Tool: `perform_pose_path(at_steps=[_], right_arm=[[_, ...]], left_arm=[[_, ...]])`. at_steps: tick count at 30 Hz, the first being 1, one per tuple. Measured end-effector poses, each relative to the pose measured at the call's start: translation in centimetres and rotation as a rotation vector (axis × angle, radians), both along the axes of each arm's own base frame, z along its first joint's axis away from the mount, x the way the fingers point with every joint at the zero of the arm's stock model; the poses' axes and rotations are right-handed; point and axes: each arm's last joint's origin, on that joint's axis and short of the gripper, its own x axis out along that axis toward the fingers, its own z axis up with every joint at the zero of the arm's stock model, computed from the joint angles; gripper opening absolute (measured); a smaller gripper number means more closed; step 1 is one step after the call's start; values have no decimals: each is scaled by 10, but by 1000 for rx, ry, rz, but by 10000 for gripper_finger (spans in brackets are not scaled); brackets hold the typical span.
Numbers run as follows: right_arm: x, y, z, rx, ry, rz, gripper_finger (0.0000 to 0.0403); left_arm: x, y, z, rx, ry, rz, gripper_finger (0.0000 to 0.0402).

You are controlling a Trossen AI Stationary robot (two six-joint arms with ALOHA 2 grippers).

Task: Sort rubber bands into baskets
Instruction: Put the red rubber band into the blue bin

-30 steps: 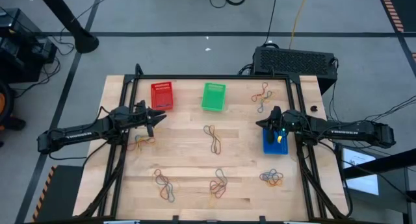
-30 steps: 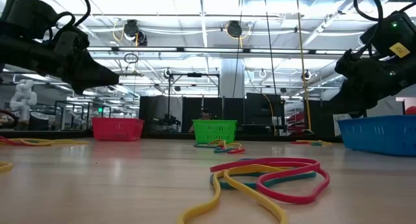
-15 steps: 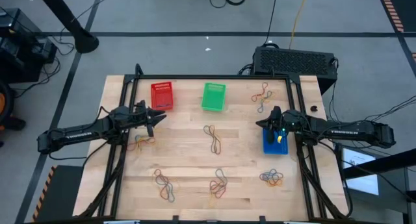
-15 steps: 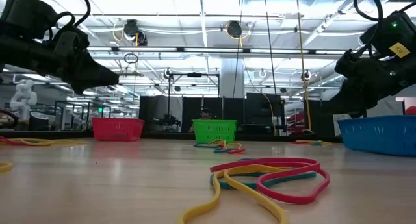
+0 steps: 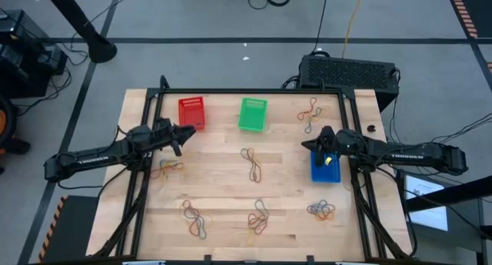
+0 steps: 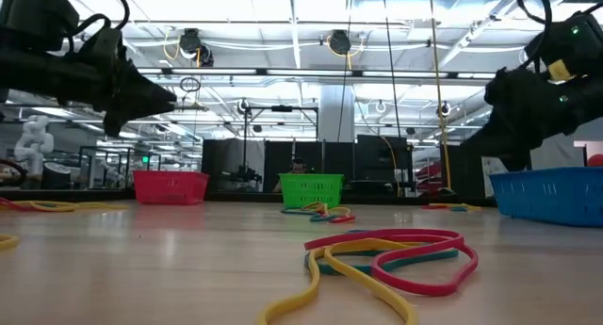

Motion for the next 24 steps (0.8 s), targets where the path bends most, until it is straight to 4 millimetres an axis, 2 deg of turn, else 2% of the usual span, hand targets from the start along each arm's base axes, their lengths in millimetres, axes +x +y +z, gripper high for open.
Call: perform_pose_path(at_steps=[5, 10, 15, 20, 24], right_arm=[[6, 0, 23, 7, -139, 21, 0], [11, -2, 61, -89, -237, 28, 0], [23, -4, 94, -105, -271, 37, 0], [49, -6, 122, -118, -217, 78, 0], [81, -1, 141, -102, -176, 208, 0]], left_arm=[[0, 2, 2, 49, -5, 53, 111], [-1, 2, 16, 268, -53, 96, 111], [0, 2, 26, 369, -22, 28, 111], [5, 0, 42, 351, 33, -105, 111], [9, -1, 54, 312, 98, -190, 111]])
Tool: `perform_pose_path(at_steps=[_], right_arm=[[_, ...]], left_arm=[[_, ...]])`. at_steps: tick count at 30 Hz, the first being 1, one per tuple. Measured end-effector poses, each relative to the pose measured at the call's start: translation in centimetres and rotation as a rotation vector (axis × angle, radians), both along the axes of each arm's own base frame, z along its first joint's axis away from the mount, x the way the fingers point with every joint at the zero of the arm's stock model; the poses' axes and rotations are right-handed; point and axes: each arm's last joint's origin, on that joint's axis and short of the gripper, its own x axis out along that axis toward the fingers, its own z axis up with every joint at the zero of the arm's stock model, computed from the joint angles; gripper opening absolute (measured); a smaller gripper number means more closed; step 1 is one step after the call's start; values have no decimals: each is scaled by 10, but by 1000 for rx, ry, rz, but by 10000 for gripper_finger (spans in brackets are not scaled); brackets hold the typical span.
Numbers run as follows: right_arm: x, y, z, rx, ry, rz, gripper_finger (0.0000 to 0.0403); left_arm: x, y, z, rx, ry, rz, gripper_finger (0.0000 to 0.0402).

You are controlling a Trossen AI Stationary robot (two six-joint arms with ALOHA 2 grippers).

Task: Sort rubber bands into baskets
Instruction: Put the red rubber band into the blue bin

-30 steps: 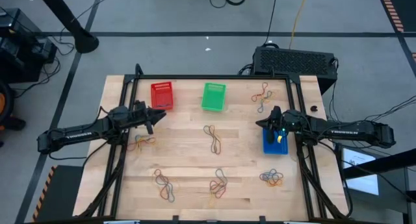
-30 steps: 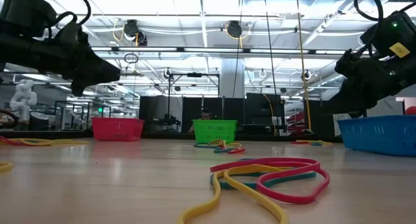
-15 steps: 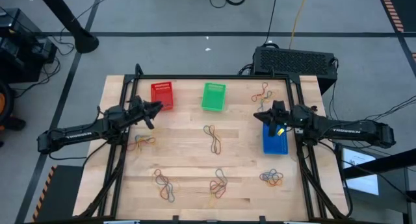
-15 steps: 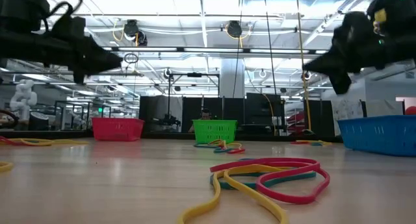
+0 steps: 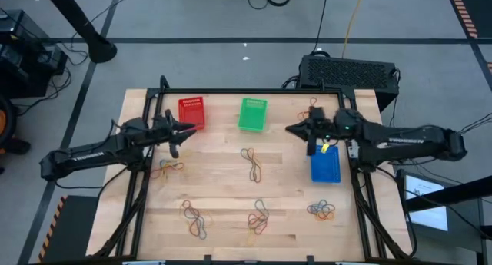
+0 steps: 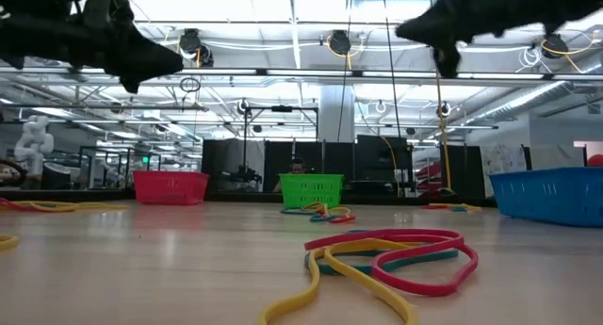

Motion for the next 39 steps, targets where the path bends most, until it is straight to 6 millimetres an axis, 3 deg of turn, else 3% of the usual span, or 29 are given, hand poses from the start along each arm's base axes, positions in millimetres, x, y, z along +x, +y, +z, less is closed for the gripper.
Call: perform_pose_path(at_steps=[4, 8, 15, 20, 23, 27, 39], right_arm=[[35, 18, 11, 14, 40, 181, 0], [64, 51, 14, 32, 123, 345, 0], [96, 120, 12, 16, 274, 564, 0], [115, 151, 4, -81, 298, 651, 0], [124, 157, -7, -212, 298, 698, 0], [136, 158, -28, -386, 312, 705, 0], [151, 152, -80, -308, 546, 651, 0]], left_arm=[[5, -5, 6, -41, 29, -73, 111], [11, -15, 15, -46, 26, -161, 111], [23, -32, 37, 8, 7, -229, 111], [37, -44, 60, 65, 25, -303, 111], [47, -53, 66, 103, 89, -326, 111], [62, -66, 58, 130, 224, -320, 111], [91, -101, 55, 262, 368, -486, 111]])
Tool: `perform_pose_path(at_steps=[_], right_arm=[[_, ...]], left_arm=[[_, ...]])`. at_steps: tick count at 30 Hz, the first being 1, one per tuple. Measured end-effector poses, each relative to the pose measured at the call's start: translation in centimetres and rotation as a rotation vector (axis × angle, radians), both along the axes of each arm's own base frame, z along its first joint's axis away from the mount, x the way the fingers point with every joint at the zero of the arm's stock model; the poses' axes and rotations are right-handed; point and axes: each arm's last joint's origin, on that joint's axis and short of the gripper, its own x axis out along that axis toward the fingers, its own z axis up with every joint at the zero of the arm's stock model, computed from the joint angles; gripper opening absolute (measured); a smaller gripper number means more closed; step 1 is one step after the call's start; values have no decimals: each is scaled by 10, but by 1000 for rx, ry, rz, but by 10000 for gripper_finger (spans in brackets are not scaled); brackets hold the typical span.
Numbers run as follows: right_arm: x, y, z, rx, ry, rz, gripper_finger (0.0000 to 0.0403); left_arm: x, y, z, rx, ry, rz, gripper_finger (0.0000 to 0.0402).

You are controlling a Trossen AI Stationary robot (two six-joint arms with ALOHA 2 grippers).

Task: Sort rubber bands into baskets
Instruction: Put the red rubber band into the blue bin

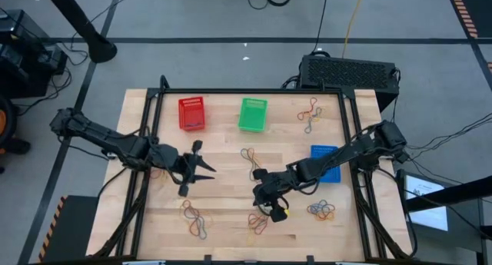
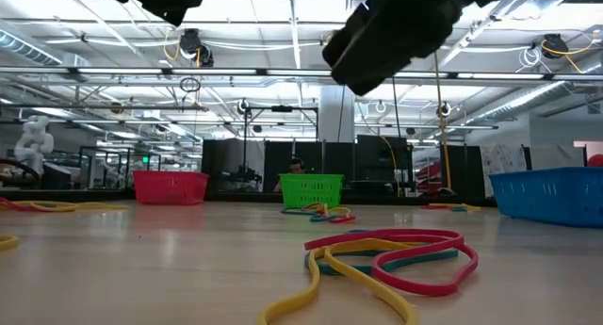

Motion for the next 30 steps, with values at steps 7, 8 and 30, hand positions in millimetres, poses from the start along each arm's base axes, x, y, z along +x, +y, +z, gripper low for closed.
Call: perform_pose_path(at_steps=[7, 8, 30], right_arm=[[0, 14, -23, -61, 39, 139, 2], [0, 16, -27, -69, 40, 153, 4], [6, 32, -67, -90, 77, 198, 132]], left_arm=[[5, -1, -6, 20, 27, 20, 111], [5, -1, -6, 21, 29, 22, 111], [4, -1, -9, 26, 53, 24, 111]])
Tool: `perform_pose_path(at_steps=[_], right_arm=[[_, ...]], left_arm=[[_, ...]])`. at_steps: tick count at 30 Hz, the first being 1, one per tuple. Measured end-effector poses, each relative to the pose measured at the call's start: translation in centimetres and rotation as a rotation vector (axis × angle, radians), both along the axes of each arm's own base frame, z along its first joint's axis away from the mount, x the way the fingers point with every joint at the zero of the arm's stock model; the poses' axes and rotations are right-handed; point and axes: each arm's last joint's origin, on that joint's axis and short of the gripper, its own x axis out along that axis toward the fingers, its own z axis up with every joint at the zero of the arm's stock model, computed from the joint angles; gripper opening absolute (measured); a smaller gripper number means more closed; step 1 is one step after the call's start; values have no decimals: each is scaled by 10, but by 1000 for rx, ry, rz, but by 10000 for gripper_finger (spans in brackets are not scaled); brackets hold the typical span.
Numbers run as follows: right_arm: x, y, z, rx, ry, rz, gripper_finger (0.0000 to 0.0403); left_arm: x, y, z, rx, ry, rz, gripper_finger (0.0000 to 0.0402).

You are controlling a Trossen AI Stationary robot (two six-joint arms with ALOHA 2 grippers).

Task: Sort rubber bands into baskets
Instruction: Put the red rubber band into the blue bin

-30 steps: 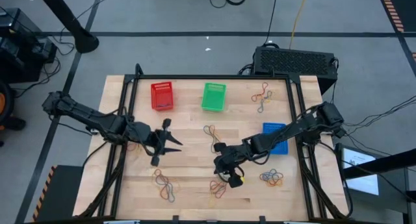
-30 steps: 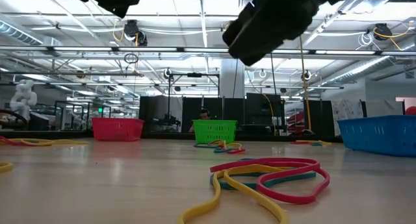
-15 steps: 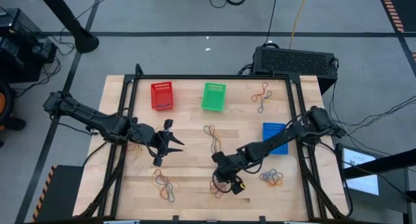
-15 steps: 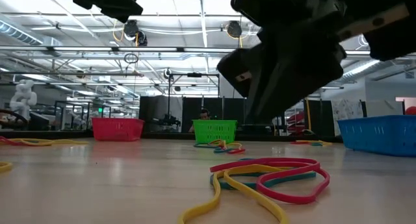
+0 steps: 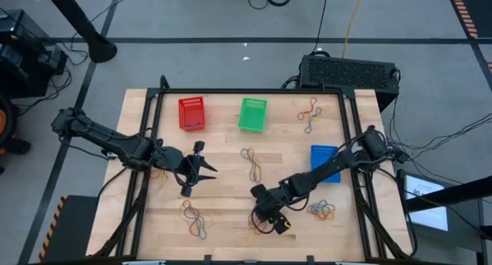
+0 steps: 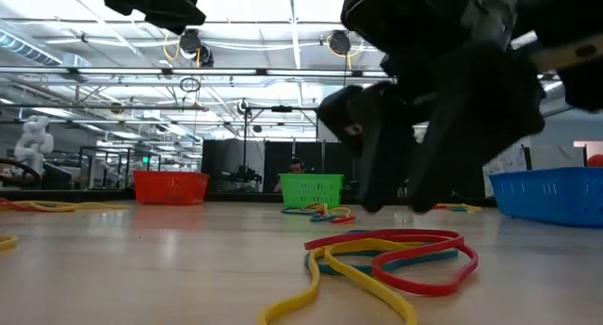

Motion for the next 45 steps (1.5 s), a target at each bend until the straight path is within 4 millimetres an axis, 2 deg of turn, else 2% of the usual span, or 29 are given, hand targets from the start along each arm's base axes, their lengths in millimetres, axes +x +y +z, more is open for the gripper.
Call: perform_pose_path(at_steps=[3, 11, 18, 22, 24, 32, 39, 45], right_arm=[[3, 2, -7, 4, -20, 4, 129], [3, 3, -7, 4, -14, 6, 104], [-2, 4, -11, -17, 35, 11, 59], [0, 4, -8, -26, -5, 26, 13], [1, 4, -4, -40, -37, 38, 5], [-3, -2, 36, -128, -177, -18, 1], [-22, -14, 100, -121, -312, -143, 1], [-57, -33, 153, -105, -360, -333, 0]], left_arm=[[0, 0, 0, 1, 3, 0, 111], [0, 0, 0, -6, 4, 4, 111], [0, 0, 0, -22, 8, 13, 111], [0, 0, 0, -22, 8, 13, 111], [0, 0, 0, -22, 8, 13, 111], [-1, 0, -1, -21, 13, 14, 111], [-1, 0, -1, -22, 16, 15, 111], [-1, 0, -1, -19, 20, 14, 111]])
